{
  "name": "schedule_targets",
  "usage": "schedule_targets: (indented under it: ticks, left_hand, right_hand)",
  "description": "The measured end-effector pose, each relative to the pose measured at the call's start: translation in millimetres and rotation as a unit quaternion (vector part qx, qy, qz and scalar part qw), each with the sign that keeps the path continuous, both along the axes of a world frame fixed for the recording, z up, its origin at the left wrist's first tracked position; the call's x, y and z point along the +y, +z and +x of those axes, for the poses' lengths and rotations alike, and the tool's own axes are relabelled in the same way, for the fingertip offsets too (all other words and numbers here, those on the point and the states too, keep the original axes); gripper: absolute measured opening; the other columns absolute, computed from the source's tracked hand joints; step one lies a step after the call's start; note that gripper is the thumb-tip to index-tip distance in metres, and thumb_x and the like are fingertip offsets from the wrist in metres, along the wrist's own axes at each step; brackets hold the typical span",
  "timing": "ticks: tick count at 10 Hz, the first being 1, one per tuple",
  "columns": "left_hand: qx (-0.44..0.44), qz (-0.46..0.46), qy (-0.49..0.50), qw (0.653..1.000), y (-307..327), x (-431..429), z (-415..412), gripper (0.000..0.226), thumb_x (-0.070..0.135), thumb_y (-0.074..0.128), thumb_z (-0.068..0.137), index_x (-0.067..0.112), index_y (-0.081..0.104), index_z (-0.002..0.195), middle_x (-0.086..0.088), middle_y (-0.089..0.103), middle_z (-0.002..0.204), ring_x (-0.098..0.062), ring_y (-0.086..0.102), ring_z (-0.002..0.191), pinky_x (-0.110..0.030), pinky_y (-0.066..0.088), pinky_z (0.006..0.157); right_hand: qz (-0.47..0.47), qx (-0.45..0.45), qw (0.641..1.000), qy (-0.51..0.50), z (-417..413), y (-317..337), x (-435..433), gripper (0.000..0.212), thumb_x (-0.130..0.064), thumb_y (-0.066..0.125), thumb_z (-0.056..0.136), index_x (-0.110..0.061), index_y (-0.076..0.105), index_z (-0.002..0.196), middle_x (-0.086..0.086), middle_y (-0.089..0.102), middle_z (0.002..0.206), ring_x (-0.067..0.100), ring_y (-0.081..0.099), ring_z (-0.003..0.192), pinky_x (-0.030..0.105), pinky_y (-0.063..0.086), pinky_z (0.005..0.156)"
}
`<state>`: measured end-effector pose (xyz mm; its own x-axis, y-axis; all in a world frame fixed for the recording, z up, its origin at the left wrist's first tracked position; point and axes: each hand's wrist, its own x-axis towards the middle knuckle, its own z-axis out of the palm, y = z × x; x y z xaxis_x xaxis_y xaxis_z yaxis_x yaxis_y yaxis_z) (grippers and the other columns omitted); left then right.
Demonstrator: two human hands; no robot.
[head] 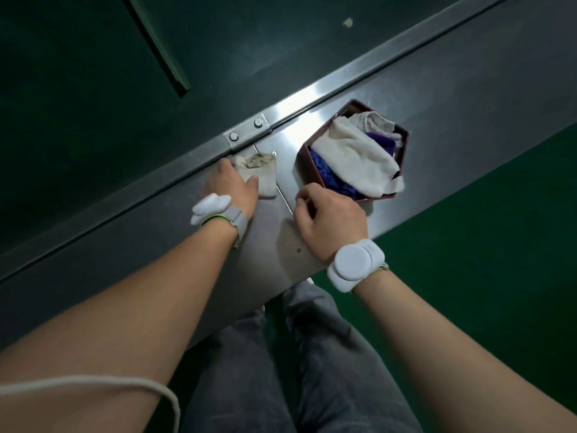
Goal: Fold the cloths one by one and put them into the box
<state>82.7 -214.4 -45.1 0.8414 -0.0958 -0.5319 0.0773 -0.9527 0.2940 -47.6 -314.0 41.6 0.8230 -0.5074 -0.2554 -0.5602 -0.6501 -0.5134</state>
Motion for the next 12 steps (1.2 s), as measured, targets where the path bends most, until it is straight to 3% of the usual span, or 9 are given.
schedule_targets:
  ticks: [2, 3, 4, 5, 6, 7, 9, 11, 12]
  left_hand:
    - [0.152, -0.067, 0.092, 0.982, 23.9, 10.2, -26.9, 0.037, 0.031, 0.066, 0.084, 0.006, 0.063, 0.110, -0.013, 0.067, 0.114, -0.030, 0.063, 0.103, -0.030, 0.046, 0.084]
    - [-0.013, -0.167, 0.108, 0.980, 61.4, 5.7, -31.9, 0.024, 0.033, 0.061, 0.086, 0.017, 0.060, 0.103, -0.002, 0.069, 0.100, -0.026, 0.063, 0.093, -0.023, 0.038, 0.069]
    - [-0.076, -0.276, -0.004, 0.958, 92.2, -28.1, -30.5, 0.023, 0.037, 0.058, 0.086, 0.020, 0.061, 0.101, -0.002, 0.071, 0.095, -0.025, 0.065, 0.084, -0.028, 0.047, 0.070]
    - [-0.008, -0.263, -0.167, 0.950, 93.2, -76.8, -26.5, 0.034, 0.047, 0.062, 0.079, 0.025, 0.063, 0.105, 0.000, 0.073, 0.094, -0.025, 0.067, 0.088, -0.034, 0.051, 0.080]
    - [-0.101, -0.103, -0.322, 0.936, 76.4, -106.1, -25.7, 0.040, 0.053, 0.062, 0.078, 0.028, 0.055, 0.109, 0.000, 0.068, 0.102, -0.026, 0.058, 0.101, -0.038, 0.036, 0.086]
    - [-0.194, -0.051, -0.364, 0.909, 66.5, -104.4, -30.3, 0.037, 0.046, 0.061, 0.082, 0.021, 0.051, 0.107, -0.006, 0.061, 0.105, -0.029, 0.055, 0.100, -0.041, 0.034, 0.083]
    - [-0.218, -0.029, -0.401, 0.889, 60.2, -81.6, -50.1, 0.026, 0.040, 0.056, 0.086, 0.021, 0.056, 0.103, -0.005, 0.059, 0.103, -0.027, 0.051, 0.096, -0.040, 0.032, 0.082]
    - [-0.092, 0.056, -0.391, 0.914, 62.7, -105.8, -42.8, 0.030, 0.037, 0.056, 0.086, 0.023, 0.050, 0.112, -0.008, 0.058, 0.117, -0.032, 0.050, 0.106, -0.042, 0.036, 0.085]
    - [0.040, -0.042, -0.376, 0.925, 81.7, -82.5, -41.4, 0.046, 0.035, 0.055, 0.086, 0.026, 0.045, 0.130, -0.007, 0.046, 0.139, -0.036, 0.053, 0.113, -0.043, 0.046, 0.093]
  right_hand:
    - [0.054, 0.102, 0.993, -0.038, -14.1, 0.0, -2.1, 0.023, -0.036, 0.049, 0.088, -0.029, 0.059, 0.107, 0.001, 0.068, 0.103, 0.030, 0.061, 0.094, 0.037, 0.048, 0.072]
    - [0.025, 0.009, 0.994, -0.109, -18.1, 10.4, -12.5, 0.021, -0.034, 0.055, 0.088, -0.025, 0.063, 0.105, 0.000, 0.064, 0.105, 0.025, 0.059, 0.095, 0.039, 0.051, 0.074]
    - [-0.073, -0.160, 0.968, -0.178, -19.5, 21.0, -32.1, 0.019, -0.026, 0.062, 0.085, -0.016, 0.069, 0.100, 0.004, 0.065, 0.099, 0.023, 0.059, 0.089, 0.033, 0.049, 0.071]
    - [-0.162, -0.159, 0.962, -0.155, -16.9, 15.7, -53.2, 0.020, -0.027, 0.062, 0.085, -0.013, 0.070, 0.098, 0.008, 0.065, 0.100, 0.028, 0.057, 0.091, 0.036, 0.043, 0.073]
    - [-0.178, -0.060, 0.977, -0.103, -16.8, 1.4, -67.4, 0.022, -0.029, 0.059, 0.085, -0.013, 0.070, 0.096, 0.008, 0.066, 0.103, 0.032, 0.056, 0.094, 0.040, 0.041, 0.076]
    - [-0.123, 0.021, 0.991, -0.055, -15.0, -11.3, -74.0, 0.025, -0.034, 0.056, 0.087, -0.015, 0.067, 0.100, 0.007, 0.062, 0.109, 0.030, 0.053, 0.099, 0.041, 0.038, 0.082]
    - [-0.152, 0.077, 0.985, -0.006, -21.0, -28.6, -80.1, 0.039, -0.051, 0.058, 0.080, -0.027, 0.062, 0.110, -0.003, 0.057, 0.118, 0.026, 0.050, 0.103, 0.039, 0.032, 0.083]
    - [-0.125, 0.189, 0.974, -0.002, 4.2, -21.7, -82.0, 0.035, -0.045, 0.058, 0.081, -0.027, 0.057, 0.110, 0.001, 0.053, 0.119, 0.028, 0.048, 0.106, 0.041, 0.032, 0.083]
    - [-0.095, 0.207, 0.973, 0.039, -0.4, -5.7, -86.5, 0.032, -0.044, 0.052, 0.084, -0.026, 0.060, 0.110, 0.004, 0.054, 0.119, 0.029, 0.049, 0.107, 0.040, 0.036, 0.081]
